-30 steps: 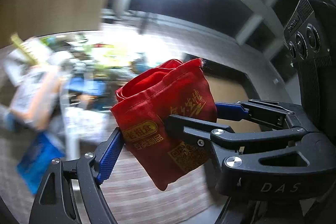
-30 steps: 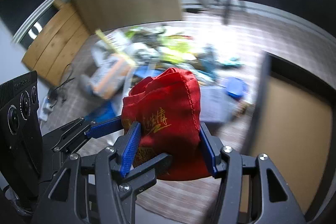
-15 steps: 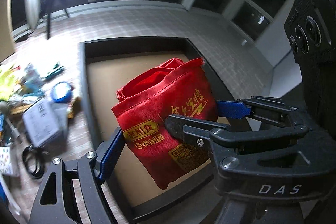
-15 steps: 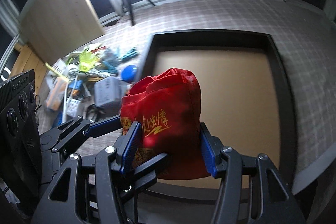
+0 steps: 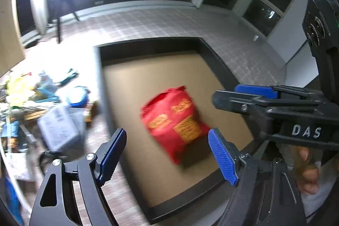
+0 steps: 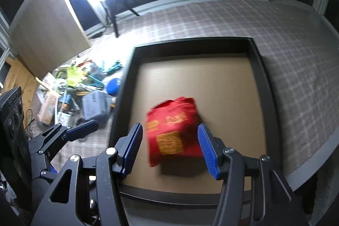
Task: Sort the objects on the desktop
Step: 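Open the right gripper to drop the red bag into the tray, then move the right gripper to the pile and grasp the orange-edged package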
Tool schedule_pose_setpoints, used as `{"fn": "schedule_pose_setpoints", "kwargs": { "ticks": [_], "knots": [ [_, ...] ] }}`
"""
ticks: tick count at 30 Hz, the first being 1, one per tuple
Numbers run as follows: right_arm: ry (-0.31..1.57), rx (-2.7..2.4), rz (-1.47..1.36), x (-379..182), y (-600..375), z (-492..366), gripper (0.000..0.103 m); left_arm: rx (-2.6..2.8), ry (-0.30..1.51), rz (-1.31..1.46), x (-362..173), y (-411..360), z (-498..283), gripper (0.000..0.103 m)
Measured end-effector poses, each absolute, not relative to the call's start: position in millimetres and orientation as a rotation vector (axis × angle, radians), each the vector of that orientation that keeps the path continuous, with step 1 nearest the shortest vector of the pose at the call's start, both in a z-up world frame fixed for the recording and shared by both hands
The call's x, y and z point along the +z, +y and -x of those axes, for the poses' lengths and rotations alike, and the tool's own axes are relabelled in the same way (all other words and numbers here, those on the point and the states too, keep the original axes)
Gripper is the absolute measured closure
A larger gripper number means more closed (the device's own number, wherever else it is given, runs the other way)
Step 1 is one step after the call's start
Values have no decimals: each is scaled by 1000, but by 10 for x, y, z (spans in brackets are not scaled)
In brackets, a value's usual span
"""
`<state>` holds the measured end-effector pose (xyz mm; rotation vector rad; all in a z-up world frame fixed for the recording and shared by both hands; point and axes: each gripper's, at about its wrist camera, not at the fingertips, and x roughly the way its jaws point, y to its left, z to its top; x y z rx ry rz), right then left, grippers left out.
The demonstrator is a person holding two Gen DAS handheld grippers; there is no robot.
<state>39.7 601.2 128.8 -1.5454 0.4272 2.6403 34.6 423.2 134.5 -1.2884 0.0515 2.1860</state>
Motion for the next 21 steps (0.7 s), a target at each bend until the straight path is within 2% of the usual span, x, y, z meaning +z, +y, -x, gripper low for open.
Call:
{"fn": "schedule_pose_setpoints", "kwargs": {
  "ticks": [6,13,21],
  "knots": [
    [467,2690,1586,1298,5415,-266,49,2277,38,1307,1399,3503,-236,25],
    [400,2811,1663,1370,4450,140,49,2412,-29,1343,1374,2419,-64,25],
    [367,2884,1793,1318,3295,647,50,2549,-100,1448,1124,1100,134,25]
  ]
}}
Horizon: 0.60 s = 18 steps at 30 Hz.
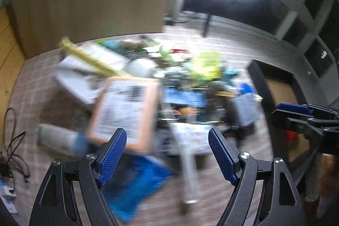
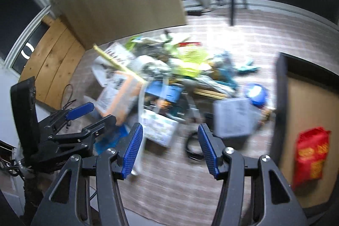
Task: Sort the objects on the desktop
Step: 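Move the right gripper to the pile and grasp the orange-edged package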
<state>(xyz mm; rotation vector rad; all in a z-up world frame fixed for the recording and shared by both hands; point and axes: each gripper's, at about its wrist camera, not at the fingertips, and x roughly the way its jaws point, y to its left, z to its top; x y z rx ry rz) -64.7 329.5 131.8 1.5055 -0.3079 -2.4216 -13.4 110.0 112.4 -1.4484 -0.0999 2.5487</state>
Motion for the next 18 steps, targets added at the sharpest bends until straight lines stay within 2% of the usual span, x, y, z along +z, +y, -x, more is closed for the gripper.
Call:
{"fn": "schedule_pose_setpoints", "kwargs": {
  "ticks": [9,18],
  "knots": [
    [-343,-2309,-1622,1053,2499,1252,60,2485,-72,1480,911,594,398,25],
    [-426,-2235,-1760,736,2267,1623,63,2369,-92,1496,763,534,570,24]
  ]
}}
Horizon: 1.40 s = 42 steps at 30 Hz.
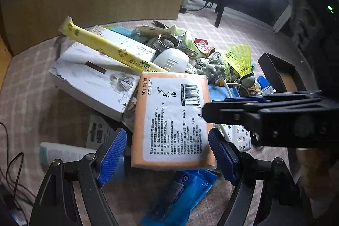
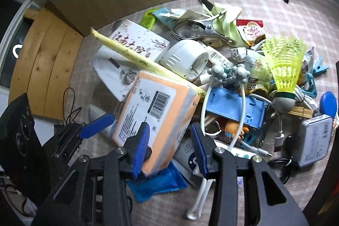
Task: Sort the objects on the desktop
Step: 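Move the right gripper to the pile and grasp the orange-edged package, then lift the orange-edged package with the right gripper and carry it to the tray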
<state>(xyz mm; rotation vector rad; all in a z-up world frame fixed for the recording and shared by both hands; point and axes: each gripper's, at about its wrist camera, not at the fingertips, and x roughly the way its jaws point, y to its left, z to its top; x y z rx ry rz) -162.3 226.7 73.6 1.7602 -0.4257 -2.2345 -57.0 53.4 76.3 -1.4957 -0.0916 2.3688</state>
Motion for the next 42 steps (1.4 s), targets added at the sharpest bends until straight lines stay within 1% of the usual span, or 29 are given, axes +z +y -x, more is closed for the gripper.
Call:
{"fn": "schedule_pose_setpoints", "kwargs": {
  "ticks": [9,17,21,27,31,39,42],
  "knots": [
    [-431,-2187,-1817,590,2169,1760,62,2277,-132,1516,624,598,695,24],
    [-445,-2184,-1827,578,2162,1833,61,2260,-157,1517,599,598,759,24],
    [-445,-2188,-1806,628,2156,1811,61,2262,-200,1498,678,558,731,25],
    [-427,-2184,-1766,741,2149,1728,61,2308,-194,1458,829,574,685,25],
    [-440,-2185,-1744,806,2163,1661,61,2347,-153,1425,959,635,619,25],
    [-392,-2230,-1690,1002,2252,1503,61,2379,-140,1377,1118,800,478,25],
    [-394,-2239,-1672,1082,2380,1453,61,2387,-107,1349,1217,932,418,25]
  ]
}}
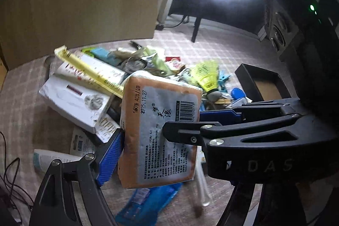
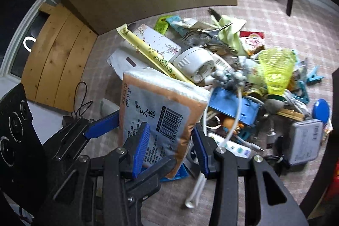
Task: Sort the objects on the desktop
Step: 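Lift the orange-edged package with the right gripper and carry it to the tray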
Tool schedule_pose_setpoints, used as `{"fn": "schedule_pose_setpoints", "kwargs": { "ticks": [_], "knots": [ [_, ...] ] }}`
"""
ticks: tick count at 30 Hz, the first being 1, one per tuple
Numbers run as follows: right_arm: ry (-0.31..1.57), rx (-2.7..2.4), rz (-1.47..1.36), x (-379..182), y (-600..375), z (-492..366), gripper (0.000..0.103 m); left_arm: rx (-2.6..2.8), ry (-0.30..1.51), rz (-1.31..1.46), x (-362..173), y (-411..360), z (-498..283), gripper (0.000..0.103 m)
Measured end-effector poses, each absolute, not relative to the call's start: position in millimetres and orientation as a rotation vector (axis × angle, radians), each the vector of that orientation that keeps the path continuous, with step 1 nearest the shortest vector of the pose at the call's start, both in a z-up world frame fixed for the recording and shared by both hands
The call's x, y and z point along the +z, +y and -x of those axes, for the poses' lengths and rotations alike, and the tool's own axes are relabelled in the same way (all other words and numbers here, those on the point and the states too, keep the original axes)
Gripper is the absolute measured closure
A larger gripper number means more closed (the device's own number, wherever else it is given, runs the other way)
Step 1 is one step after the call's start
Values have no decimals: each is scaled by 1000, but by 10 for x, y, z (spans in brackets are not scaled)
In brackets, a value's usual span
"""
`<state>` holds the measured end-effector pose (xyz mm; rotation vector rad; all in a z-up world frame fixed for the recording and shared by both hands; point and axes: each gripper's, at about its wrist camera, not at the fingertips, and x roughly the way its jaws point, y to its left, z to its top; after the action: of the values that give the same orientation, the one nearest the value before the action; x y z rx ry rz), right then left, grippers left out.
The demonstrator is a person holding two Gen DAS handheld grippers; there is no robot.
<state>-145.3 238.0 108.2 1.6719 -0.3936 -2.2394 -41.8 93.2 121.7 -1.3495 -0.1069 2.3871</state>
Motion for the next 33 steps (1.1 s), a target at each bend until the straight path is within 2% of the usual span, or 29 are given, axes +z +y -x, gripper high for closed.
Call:
{"fn": "schedule_pose_setpoints", "kwargs": {
  "ticks": [10,33],
  "knots": [
    [-446,-2343,-1630,1362,2994,1242,61,2343,-29,1261,1468,1552,413,25],
    [-645,-2592,-1650,1452,5442,557,61,2127,138,1149,1505,4048,478,25]
  ]
}}
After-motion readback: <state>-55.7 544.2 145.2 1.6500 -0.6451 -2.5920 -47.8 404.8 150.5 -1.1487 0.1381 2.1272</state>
